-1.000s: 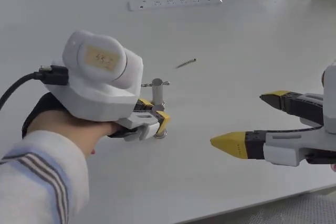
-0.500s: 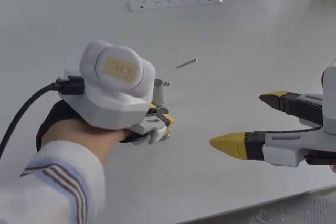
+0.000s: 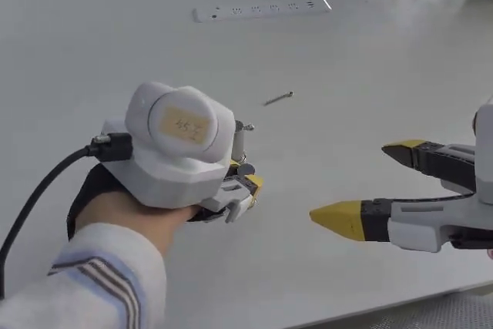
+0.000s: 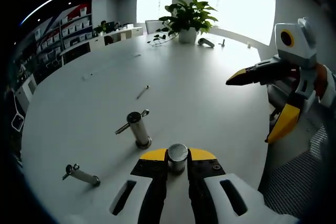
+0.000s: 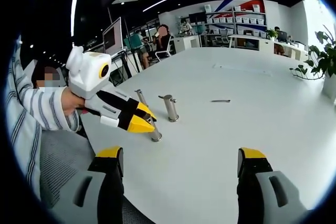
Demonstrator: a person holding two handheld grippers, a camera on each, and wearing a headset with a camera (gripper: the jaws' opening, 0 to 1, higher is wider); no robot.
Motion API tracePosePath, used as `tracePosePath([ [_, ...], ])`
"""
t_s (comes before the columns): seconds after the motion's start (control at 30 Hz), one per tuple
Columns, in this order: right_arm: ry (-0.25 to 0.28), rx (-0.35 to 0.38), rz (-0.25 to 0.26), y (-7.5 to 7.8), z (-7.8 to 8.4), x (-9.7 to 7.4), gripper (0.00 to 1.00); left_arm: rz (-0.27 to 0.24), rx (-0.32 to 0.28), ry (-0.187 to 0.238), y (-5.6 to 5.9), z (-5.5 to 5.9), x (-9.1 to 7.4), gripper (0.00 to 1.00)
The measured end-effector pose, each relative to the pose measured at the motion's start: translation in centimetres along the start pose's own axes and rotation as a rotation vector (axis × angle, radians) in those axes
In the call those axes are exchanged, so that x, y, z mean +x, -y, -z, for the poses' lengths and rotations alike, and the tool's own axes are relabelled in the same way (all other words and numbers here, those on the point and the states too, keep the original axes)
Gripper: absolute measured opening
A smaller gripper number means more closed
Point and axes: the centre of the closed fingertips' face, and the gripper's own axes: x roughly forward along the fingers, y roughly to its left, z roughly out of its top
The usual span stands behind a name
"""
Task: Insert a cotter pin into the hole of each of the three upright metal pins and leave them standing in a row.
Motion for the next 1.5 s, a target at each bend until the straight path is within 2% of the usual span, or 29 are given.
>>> tracePosePath([
  [0.07,0.012,0.006,-0.004,-0.1,-0.2,0.0,0.89,0.005,0.029,-0.012,0.1,0.1,0.0,0.1],
  [0.1,0.022,0.008,-0.007,-0.2,-0.4,0.0,0.89,0.005,0.052,-0.034,0.0,0.4,0.0,0.1],
  [0.17,0.026,0.009,-0.01,-0.2,-0.5,0.0,0.89,0.023,0.04,-0.054,0.3,0.7,0.1,0.13],
  [0.23,0.023,0.007,-0.007,-0.2,-0.4,-0.1,0.89,0.053,-0.004,-0.052,0.8,0.9,0.2,0.22],
  [0.3,0.02,0.009,-0.006,-0.1,-0.3,-0.1,0.89,0.064,0.013,-0.053,1.0,1.0,0.2,0.33],
  [0.37,0.017,0.009,-0.003,-0.1,-0.1,-0.1,0.89,0.092,0.052,-0.052,1.5,1.0,0.0,0.37],
  [0.47,0.015,0.011,0.001,0.0,0.0,-0.2,0.89,0.152,0.088,-0.017,2.3,0.6,-0.6,0.43],
  [0.53,0.015,0.013,0.003,0.1,0.0,-0.3,0.89,0.182,0.107,0.015,2.7,0.2,-1.1,0.52],
  [0.57,0.014,0.012,0.003,0.1,0.1,-0.3,0.89,0.19,0.124,0.053,2.7,-0.4,-1.4,0.6],
  [0.6,0.014,0.012,0.003,0.1,0.1,-0.3,0.89,0.199,0.126,0.064,2.7,-0.5,-1.7,0.65],
  [0.67,0.011,0.011,0.002,0.0,0.1,-0.3,0.88,0.214,0.112,0.066,2.6,-0.5,-2.4,0.74],
  [0.77,0.006,0.008,0.001,0.0,0.2,-0.2,0.88,0.25,0.093,0.091,2.7,-0.7,-3.5,0.77],
  [0.8,0.005,0.007,0.001,0.0,0.2,-0.2,0.88,0.26,0.097,0.097,2.7,-0.7,-3.8,0.79],
  [0.9,0.0,0.006,-0.001,-0.1,0.3,-0.2,0.88,0.287,0.158,0.12,2.8,-0.6,-4.6,0.9],
  [1.0,-0.006,0.003,-0.001,0.0,0.4,-0.1,0.88,0.31,0.17,0.139,2.9,-0.4,-5.5,0.99],
  [1.1,-0.013,0.001,0.002,0.0,0.5,-0.2,0.88,0.329,0.157,0.141,2.9,0.1,-6.1,0.99],
  [1.2,-0.026,-0.006,0.006,0.3,0.6,-0.2,0.88,0.353,0.064,0.143,3.2,0.8,-6.8,0.99],
  [1.27,-0.035,-0.013,0.01,0.5,0.6,-0.2,0.88,0.335,0.049,0.165,2.8,0.8,-7.0,0.99],
  [1.5,-0.089,-0.088,-0.007,1.2,0.1,0.0,0.88,0.27,-0.003,0.167,1.6,1.6,-7.2,0.99],
])
